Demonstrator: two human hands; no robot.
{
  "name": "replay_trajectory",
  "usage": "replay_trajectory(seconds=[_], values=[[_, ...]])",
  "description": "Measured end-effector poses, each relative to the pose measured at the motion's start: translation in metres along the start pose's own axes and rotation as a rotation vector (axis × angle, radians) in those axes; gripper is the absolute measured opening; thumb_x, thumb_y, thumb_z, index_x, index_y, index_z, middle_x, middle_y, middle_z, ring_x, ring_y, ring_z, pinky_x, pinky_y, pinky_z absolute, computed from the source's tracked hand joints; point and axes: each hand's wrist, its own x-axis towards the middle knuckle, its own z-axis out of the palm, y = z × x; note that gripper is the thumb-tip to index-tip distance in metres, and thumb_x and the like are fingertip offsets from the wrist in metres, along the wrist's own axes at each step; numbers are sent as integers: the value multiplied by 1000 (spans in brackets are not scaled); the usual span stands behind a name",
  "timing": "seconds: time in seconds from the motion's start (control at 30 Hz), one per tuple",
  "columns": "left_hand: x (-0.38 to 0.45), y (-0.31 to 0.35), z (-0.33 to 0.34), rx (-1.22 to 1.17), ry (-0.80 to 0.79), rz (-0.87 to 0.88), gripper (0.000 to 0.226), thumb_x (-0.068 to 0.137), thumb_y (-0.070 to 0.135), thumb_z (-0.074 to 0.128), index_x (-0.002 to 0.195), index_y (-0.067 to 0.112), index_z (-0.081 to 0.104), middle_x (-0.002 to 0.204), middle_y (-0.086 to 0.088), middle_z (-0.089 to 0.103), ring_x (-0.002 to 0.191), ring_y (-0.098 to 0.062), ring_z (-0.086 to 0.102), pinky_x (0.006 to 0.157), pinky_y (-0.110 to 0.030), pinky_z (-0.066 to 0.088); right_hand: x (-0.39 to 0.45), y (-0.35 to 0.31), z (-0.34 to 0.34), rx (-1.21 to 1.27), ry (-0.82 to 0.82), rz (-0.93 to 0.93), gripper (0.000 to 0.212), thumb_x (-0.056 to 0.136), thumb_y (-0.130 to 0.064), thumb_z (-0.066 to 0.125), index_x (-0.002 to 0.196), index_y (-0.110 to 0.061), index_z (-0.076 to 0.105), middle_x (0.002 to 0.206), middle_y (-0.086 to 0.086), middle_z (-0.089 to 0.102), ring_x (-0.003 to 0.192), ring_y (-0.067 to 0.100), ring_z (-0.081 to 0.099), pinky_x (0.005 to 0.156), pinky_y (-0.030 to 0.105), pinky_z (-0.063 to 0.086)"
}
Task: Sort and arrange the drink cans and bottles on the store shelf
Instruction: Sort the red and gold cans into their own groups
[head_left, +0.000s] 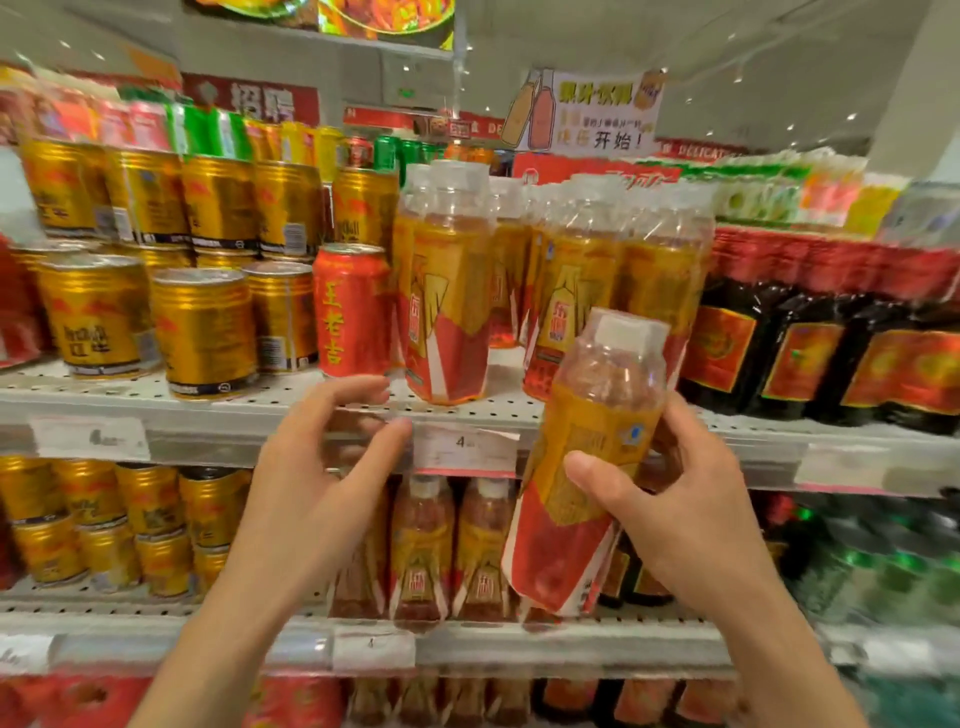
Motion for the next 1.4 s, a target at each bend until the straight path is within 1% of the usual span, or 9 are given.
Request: replay_trajectory(seconds=[0.13, 0.4, 0.53, 0.73, 0.97, 1.03, 1.17, 1.3, 1.4], values=[[35, 9, 3, 176, -19, 120, 42, 89, 37, 72, 129, 32, 56, 116, 11, 60, 96, 1, 63, 70, -7, 50, 25, -26, -4, 5, 26, -121, 67, 67, -59, 85, 124, -46, 51, 111, -30, 67, 103, -6, 65, 76, 14, 55], [76, 20, 19, 392, -17, 213, 75, 86, 53, 71, 149, 25, 42, 130, 5, 61, 104, -11, 63, 92, -40, 57, 73, -44, -3, -98, 32, -255, 76, 72, -58, 76, 137, -36, 44, 116, -24, 63, 109, -6, 61, 84, 13, 50], [81, 18, 24, 415, -31, 219, 75, 87, 52, 70, 151, 24, 42, 132, 2, 62, 110, -16, 65, 96, -45, 56, 80, -36, 0, -129, 10, -262, 78, 72, -59, 74, 140, -35, 42, 112, -30, 60, 103, -18, 57, 76, 2, 47], [91, 16, 40, 392, -86, 226, 74, 89, 51, 68, 153, 25, 41, 140, 4, 60, 111, -15, 67, 98, -45, 55, 85, -30, -2, -163, -10, -259, 80, 72, -69, 72, 141, -43, 39, 120, -27, 61, 110, -10, 58, 90, 21, 52], [84, 5, 6, 388, 34, 357, 38, 92, 27, 71, 128, 21, 62, 106, 10, 59, 78, 2, 61, 67, -9, 51, 86, -32, 2, -158, -1, -266, 83, 68, -72, 70, 140, -44, 39, 124, -25, 61, 115, -7, 58, 94, 25, 51], [86, 1, -9, 416, 122, 377, 32, 91, 22, 71, 122, 18, 64, 105, 7, 54, 74, -3, 59, 64, -13, 49, 86, -37, 11, -140, -17, -270, 80, 71, -68, 74, 138, -43, 41, 124, -25, 61, 118, -4, 58, 96, 27, 52], [94, -10, -29, 460, 129, 352, 46, 91, 23, 71, 135, 21, 57, 130, -3, 48, 79, -19, 64, 68, -25, 57, 89, -54, 38, -128, -58, -296, 71, 75, -57, 78, 134, -45, 39, 110, -37, 57, 104, -24, 53, 80, -1, 43], [99, -12, -37, 502, 67, 325, 56, 94, 29, 68, 146, 30, 47, 144, 1, 45, 67, -4, 61, 71, -16, 48, 92, -64, 67, -185, -60, -336, 77, 78, -58, 76, 142, -37, 38, 116, -24, 59, 103, -11, 58, 80, 6, 48], [104, -7, -38, 538, 18, 322, 59, 96, 33, 63, 151, 33, 40, 149, 2, 45, 86, -14, 64, 88, -31, 53, 99, -66, 76, -272, -4, -379, 71, 79, -60, 73, 138, -28, 49, 111, -16, 50, 99, -7, 52, 80, 6, 43]])
